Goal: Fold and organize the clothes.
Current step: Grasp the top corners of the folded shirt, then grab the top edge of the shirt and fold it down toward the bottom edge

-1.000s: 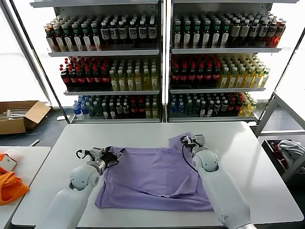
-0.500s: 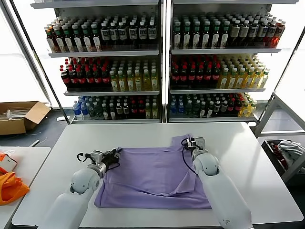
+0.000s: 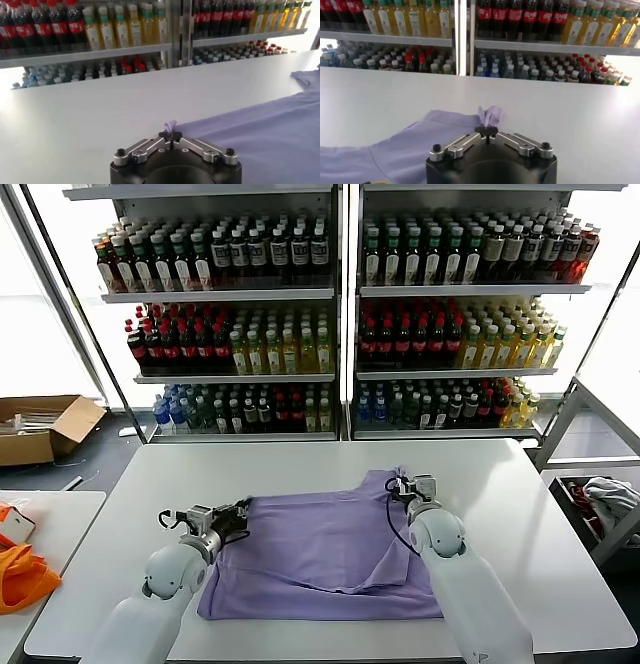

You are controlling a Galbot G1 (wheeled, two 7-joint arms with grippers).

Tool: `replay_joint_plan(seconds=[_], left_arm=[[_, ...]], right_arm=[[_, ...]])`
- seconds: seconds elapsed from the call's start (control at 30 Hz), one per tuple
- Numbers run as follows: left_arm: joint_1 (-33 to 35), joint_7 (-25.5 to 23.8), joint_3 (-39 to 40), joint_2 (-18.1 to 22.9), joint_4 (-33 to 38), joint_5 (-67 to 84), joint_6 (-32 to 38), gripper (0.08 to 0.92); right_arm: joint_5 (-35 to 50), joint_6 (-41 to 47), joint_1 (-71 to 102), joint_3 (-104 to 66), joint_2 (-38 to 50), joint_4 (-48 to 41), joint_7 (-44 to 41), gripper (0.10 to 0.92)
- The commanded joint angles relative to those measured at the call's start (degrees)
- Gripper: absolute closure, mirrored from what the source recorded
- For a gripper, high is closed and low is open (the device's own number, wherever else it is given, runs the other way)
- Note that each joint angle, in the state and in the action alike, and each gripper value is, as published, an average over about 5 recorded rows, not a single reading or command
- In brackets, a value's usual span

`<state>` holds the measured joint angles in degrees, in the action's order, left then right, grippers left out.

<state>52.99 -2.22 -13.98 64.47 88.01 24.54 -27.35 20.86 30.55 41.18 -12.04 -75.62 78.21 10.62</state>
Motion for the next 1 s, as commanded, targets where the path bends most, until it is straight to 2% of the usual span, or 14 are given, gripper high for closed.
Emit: replay_joint_plan(seconds=[0.03,0.23,0.47,0.73,1.0], left_arm=[[1.6,-0.3,-0.8,-0.4,4.6,0.0,7.5,0.916],[2.9,0.1,-1.9,-1.1,6.4,0.1,11.1,0.916],[6.6,-0.2,-3.8,-2.8,11.3,-0.9,10.2,0.916],[15.5,-1.1,-7.4,-4.3,18.9,-3.3,9.8,0.916],[23.8,-1.5,-10.2,-2.2,22.4,-6.9,10.5,0.916]], right_arm=[[-1.8,-2.6,1.0,-1.9,-0.2,6.6,-0.3,0.917],[-3.5,-3.6,3.4,-2.9,-0.2,14.0,-0.4,0.917],[-4.3,-3.6,8.5,-3.3,0.2,20.4,0.4,0.917],[-5.6,-3.8,20.1,-5.0,-0.2,28.3,1.2,0.917],[-6.2,-4.0,28.5,-7.0,-0.6,33.7,2.3,0.917]])
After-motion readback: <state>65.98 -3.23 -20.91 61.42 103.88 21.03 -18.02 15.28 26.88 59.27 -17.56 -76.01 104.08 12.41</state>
